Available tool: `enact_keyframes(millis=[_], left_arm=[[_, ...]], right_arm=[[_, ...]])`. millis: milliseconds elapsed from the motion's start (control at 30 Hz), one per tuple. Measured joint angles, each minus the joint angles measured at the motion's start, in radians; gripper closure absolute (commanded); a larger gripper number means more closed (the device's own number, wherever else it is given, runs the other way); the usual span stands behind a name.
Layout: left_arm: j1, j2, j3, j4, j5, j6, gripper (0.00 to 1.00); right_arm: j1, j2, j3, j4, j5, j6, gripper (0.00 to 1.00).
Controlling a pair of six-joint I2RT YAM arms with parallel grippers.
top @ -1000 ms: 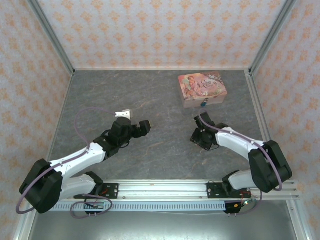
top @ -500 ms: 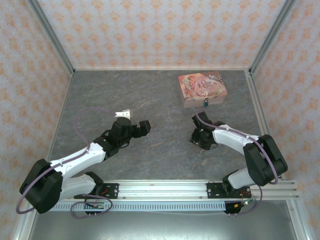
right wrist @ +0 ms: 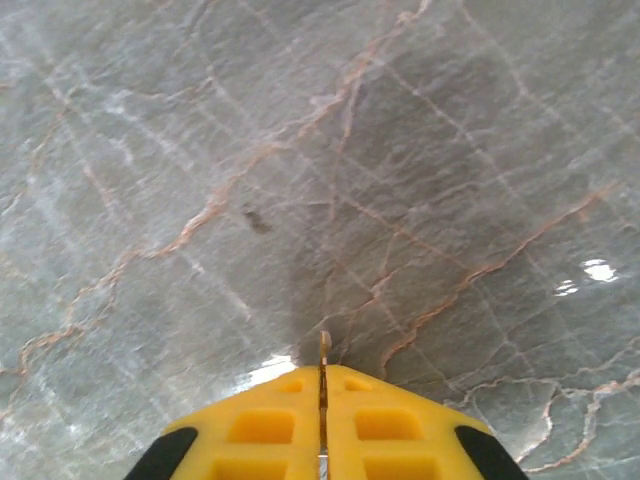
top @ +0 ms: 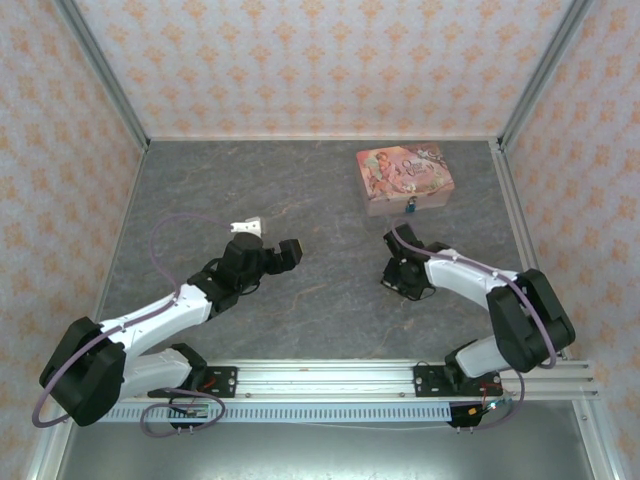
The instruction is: Unlock the padlock with the key
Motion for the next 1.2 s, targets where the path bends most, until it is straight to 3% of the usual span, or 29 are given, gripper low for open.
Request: enact_keyframes(millis=[267,467,800,1000,1200], left_arm=[[0.000,-0.005,0.000,-0.006,0.001,-0.016,0.00],[0.000,-0.040,0.053,-0.071,0.019,-0.066,0.00],[0.000,-0.089,0.228,-0.173,0.112,-0.193,0.05],[-0.006,-0.086,0.282,-0.195,0.181,-0.288,0.19],[-0.058,-0.048,0.332,-0.194,0.222,-0.359,0.33]], right_arm=[[0.000,-0.065,0.000,0.006,0.000,-0.044,1.00],[0.010,-0.166,0.001,0.026,0.009,-0.194,1.00],[0.242,-0.395,0.031,0.211,0.190,-0.654,1.00],[0.315,-0.455,-0.019,0.440,0.175,-1.014,1.00],[0.319,-0.440,-0.041,0.530,0.140,-1.253,1.00]])
